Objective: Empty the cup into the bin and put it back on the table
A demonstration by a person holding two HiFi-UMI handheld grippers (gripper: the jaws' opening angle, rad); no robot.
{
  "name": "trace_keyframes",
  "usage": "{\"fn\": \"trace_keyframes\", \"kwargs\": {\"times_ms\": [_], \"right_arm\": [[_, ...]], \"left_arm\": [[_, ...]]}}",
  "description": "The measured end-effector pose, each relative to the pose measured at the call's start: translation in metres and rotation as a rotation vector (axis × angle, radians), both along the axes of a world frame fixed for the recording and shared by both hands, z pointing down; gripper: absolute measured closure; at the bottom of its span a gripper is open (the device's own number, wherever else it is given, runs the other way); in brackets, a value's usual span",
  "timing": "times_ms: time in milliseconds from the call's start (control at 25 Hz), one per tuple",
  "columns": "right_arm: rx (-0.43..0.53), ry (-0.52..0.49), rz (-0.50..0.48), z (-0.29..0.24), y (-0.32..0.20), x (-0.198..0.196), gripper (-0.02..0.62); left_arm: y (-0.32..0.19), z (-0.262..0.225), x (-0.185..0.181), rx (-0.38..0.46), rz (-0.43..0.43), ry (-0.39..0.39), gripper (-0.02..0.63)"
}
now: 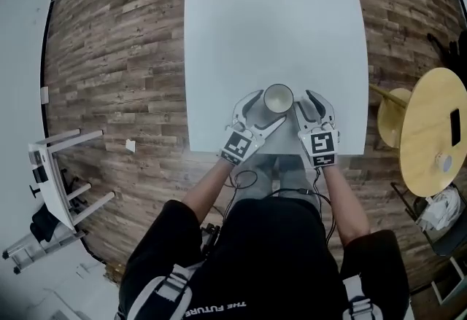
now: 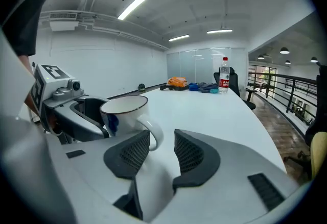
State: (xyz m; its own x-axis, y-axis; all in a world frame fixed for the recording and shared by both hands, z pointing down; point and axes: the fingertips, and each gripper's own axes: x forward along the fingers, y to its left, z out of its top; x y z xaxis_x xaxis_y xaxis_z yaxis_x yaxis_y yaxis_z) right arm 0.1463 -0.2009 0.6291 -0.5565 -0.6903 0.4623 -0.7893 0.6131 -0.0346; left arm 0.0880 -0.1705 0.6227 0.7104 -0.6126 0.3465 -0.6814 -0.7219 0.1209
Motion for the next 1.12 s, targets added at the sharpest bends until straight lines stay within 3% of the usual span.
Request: {"fn": "trace_keyframes", "kwargs": {"times_ms": [280, 360, 480, 560, 800, 960, 1120], "right_arm": [[0.013, 0.009, -0.02, 0.012, -0.009, -0.012, 0.465], [0.015, 0.003, -0.023, 0.011, -0.01, -0.014, 0.526], [0.022, -0.029, -0.023, -0.005, -0.009, -0.016, 0.534], [0.031, -0.061, -0.039, -0.021, -0.012, -0.023, 0.537], [0.056, -0.215, -0.117, -0.092, -0.007, -0.059, 0.538], [0.089, -0.232, -0.302, -0.133, 0.017, -0.122, 0.538], [0.073, -0.245, -0.519, -0.148, 0.058, -0.217, 0.538]], "left_arm": [[-0.013, 0.02, 0.008, 0.008, 0.09, -0.065, 0.244], [-0.016, 0.021, 0.009, -0.002, 0.09, -0.062, 0.244], [-0.014, 0.012, 0.007, -0.04, 0.082, -0.022, 0.244], [-0.016, -0.007, 0.0, -0.019, 0.054, 0.012, 0.244], [-0.008, -0.089, -0.037, 0.113, -0.069, 0.018, 0.244], [0.021, -0.128, -0.094, 0.134, -0.245, -0.015, 0.244], [0.068, -0.14, -0.181, 0.11, -0.46, -0.039, 0.244]]}}
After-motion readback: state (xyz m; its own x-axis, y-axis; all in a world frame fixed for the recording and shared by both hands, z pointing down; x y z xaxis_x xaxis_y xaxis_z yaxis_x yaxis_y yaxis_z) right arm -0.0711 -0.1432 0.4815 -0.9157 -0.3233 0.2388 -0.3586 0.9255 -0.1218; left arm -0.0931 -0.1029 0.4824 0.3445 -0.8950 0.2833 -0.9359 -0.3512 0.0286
